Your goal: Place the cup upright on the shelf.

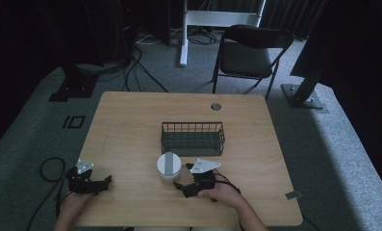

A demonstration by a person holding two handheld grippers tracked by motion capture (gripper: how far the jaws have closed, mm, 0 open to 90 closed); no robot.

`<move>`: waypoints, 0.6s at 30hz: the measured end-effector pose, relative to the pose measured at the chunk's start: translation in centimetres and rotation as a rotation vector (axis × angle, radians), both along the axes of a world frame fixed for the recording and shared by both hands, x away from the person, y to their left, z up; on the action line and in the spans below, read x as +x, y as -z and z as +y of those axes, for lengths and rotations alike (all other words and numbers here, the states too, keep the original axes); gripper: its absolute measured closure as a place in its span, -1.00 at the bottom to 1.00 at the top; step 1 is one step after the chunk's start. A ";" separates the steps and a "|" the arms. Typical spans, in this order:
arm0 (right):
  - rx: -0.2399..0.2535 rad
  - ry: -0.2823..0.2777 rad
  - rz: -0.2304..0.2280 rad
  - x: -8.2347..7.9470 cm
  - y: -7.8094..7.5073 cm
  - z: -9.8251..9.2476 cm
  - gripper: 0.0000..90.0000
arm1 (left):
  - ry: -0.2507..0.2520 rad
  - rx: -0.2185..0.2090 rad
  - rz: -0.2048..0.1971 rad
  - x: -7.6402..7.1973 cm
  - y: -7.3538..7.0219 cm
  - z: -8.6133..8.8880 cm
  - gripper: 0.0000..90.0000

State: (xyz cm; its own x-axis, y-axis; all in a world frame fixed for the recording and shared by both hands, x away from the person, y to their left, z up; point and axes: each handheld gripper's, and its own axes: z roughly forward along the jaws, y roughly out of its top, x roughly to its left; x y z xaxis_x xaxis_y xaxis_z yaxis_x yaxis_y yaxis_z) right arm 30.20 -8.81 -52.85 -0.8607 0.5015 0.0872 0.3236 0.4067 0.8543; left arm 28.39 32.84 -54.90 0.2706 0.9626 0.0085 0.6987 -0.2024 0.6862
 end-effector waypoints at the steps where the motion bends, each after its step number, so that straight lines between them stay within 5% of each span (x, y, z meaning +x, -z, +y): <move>1: 0.003 -0.005 0.002 0.0 0.0 0.2 -0.71 | 0.000 0.000 0.000 0.0 0.0 0.0 -1.00; 18: 0.041 -0.020 -0.037 0.8 0.3 3.0 -0.71 | 0.003 0.001 0.001 0.0 0.0 0.0 -1.00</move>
State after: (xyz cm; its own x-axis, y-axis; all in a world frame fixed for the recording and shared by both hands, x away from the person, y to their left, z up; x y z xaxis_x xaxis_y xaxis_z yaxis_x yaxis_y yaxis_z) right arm 30.98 -5.79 -53.15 -0.8738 0.4804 0.0757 0.2837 0.3770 0.8817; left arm 28.38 32.86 -54.90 0.2735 0.9618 0.0090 0.6986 -0.2050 0.6855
